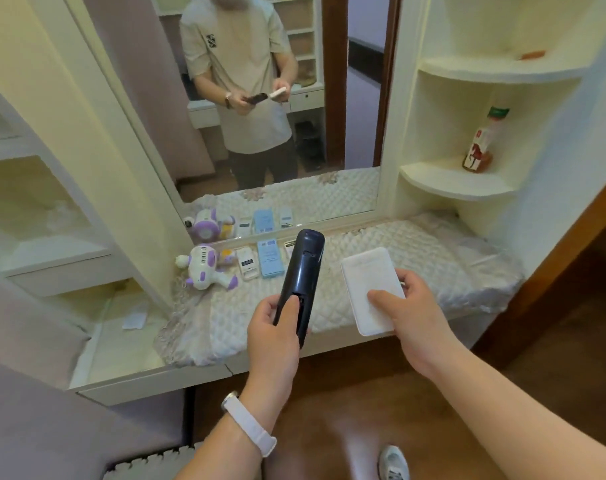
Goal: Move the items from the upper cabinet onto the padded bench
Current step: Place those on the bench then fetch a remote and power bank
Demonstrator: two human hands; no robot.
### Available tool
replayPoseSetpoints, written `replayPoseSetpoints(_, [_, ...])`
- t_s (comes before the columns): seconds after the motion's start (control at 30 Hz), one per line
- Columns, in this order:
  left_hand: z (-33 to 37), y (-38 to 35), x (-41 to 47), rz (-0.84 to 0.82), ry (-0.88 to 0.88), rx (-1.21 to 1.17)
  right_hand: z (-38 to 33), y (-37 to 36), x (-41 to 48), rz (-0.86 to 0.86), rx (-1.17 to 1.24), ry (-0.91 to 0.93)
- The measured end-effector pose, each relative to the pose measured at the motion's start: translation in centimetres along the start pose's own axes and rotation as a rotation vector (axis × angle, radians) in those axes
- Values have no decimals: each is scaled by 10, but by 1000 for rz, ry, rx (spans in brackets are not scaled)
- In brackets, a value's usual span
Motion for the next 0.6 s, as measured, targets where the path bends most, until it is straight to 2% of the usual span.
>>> replayPoseSetpoints(0.33, [25, -114, 82, 82, -8, 82, -35, 58, 141, -43, 16, -27])
replayPoseSetpoints(0.6, [17, -150, 125, 186, 13, 130, -31, 73, 216, -101, -6, -106])
Point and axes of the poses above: each hand's wrist, its own x-axis towards the middle knuckle, its own y-axis out of the back of the hand, z = x × y, the point moved 2 cm from there along x, towards the middle knuckle, and after that the axes turned 4 degrees about x, right-handed, at the moved point
